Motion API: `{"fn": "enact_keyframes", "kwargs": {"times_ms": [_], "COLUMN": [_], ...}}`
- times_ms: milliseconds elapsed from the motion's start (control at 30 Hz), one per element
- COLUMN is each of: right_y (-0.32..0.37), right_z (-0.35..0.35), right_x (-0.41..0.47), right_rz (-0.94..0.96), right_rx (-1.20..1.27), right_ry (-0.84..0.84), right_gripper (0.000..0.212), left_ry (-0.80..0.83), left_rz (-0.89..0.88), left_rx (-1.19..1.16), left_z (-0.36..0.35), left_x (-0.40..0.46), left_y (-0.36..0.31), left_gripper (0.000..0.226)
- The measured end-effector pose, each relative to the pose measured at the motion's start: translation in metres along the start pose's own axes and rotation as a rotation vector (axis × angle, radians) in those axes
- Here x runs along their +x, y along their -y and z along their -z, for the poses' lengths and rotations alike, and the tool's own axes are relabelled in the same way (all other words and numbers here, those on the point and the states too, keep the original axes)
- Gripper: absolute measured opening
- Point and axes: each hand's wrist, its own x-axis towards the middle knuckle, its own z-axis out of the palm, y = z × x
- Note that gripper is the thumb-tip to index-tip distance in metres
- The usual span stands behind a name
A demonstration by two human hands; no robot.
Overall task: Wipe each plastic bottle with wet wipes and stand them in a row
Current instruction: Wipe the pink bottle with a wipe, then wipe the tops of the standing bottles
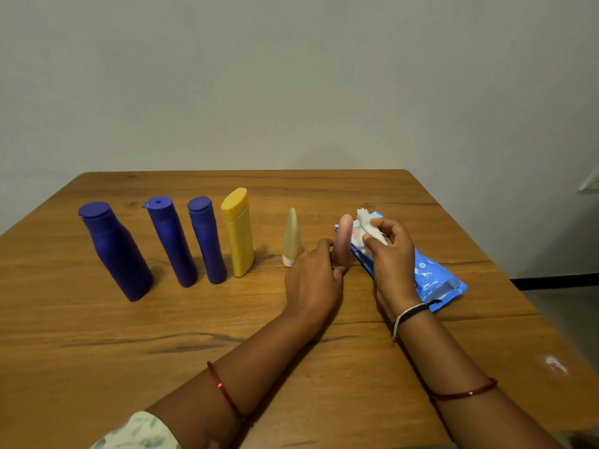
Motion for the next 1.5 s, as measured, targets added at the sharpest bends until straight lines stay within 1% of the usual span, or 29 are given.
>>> {"fn": "enact_keyframes", "kwargs": {"times_ms": [100,300,433,533,667,733,900,1033,1133,1233,1300,1400,1500], "right_y": [0.000,-0.001,-0.002,-0.004,-0.001,0.001,0.004,0.009,0.013,0.017,0.018,0.024,0.033], "right_z": [0.000,0.001,0.000,0.002,0.005,0.006,0.009,0.011,0.011,0.008,0.007,0.003,-0.010], "right_x": [-0.001,-0.001,-0.001,0.000,0.001,0.001,-0.004,-0.005,-0.008,-0.014,-0.020,-0.030,-0.048], "right_rz": [-0.012,-0.010,0.005,-0.008,-0.001,-0.001,-0.007,0.009,0.087,0.215,0.355,0.618,0.841], "right_rx": [-0.005,-0.002,0.027,0.025,-0.020,-0.026,-0.043,-0.073,-0.118,-0.135,-0.155,-0.187,-0.236], "right_ry": [0.019,0.010,0.000,-0.028,-0.042,-0.046,-0.059,-0.082,-0.081,-0.083,-0.107,-0.123,-0.051], "right_gripper": [0.027,0.025,0.032,0.026,0.023,0.024,0.023,0.019,0.021,0.024,0.025,0.023,0.021], "left_ry": [0.005,0.011,0.033,0.056,0.082,0.081,0.092,0.052,-0.008,-0.081,-0.118,-0.151,-0.119], "left_rz": [-0.002,-0.024,-0.042,-0.048,-0.068,-0.067,0.002,0.018,0.009,-0.025,-0.043,-0.070,-0.122], "left_rx": [-0.002,-0.060,-0.079,-0.077,-0.092,-0.113,-0.191,-0.222,-0.267,-0.346,-0.374,-0.422,-0.456], "left_z": [0.002,0.006,0.011,0.015,0.019,0.020,0.022,0.029,0.041,0.054,0.062,0.074,0.084], "left_x": [-0.001,-0.010,-0.018,-0.025,-0.034,-0.036,-0.036,-0.037,-0.039,-0.039,-0.040,-0.043,-0.048], "left_y": [-0.001,0.001,0.004,0.007,0.010,0.012,0.016,0.018,0.020,0.026,0.031,0.040,0.049], "left_gripper": [0.036,0.041,0.046,0.053,0.056,0.055,0.053,0.030,0.016,0.012,0.012,0.011,0.012]}}
